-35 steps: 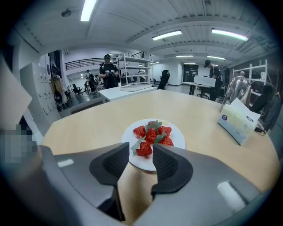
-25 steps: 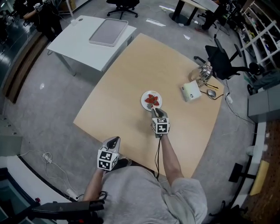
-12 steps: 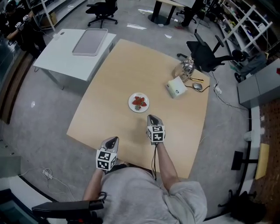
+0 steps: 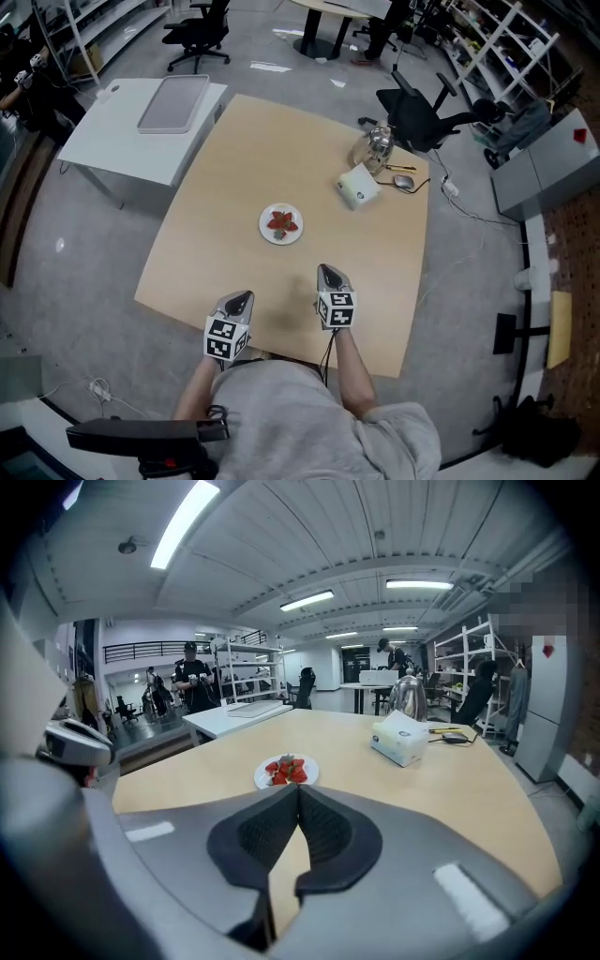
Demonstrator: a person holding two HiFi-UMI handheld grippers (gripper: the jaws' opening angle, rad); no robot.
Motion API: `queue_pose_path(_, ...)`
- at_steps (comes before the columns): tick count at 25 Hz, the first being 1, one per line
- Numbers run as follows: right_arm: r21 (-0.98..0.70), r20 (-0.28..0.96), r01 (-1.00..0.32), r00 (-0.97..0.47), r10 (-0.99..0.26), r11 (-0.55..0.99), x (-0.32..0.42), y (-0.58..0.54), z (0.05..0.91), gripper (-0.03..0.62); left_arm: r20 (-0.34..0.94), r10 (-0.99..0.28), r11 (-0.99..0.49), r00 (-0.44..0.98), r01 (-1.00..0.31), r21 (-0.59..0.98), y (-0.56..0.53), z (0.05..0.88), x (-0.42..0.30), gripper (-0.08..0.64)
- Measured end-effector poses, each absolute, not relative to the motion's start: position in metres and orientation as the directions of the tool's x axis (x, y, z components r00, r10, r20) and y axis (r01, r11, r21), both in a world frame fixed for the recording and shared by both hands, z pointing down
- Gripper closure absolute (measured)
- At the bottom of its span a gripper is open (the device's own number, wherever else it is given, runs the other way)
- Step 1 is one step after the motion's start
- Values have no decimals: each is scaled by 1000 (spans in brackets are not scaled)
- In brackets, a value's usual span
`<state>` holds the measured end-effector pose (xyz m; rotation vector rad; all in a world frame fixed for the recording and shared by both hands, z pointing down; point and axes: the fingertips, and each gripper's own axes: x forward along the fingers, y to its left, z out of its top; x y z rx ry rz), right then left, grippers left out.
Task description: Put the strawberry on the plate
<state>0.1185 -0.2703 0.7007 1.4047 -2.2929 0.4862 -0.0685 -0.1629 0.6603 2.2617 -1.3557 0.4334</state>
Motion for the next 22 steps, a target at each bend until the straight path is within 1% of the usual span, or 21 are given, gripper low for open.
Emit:
queue_pose_path(8,-120,448,-916,-393,-803,382,144,-242,674,586,484,-715,-459,505,-861,221,-173,662,-49,540)
queue_pose_path(17,-140,386,-945,-327,-863,296,173,-206,642,585,417,-724,-525,549,-831,183,-186,621,-36,540)
queue_pose_path(22,-148,370,-959,-281,-885,242,191,-183,628,585,405,-703,-566,584,-805,178,-187,609,-23,540)
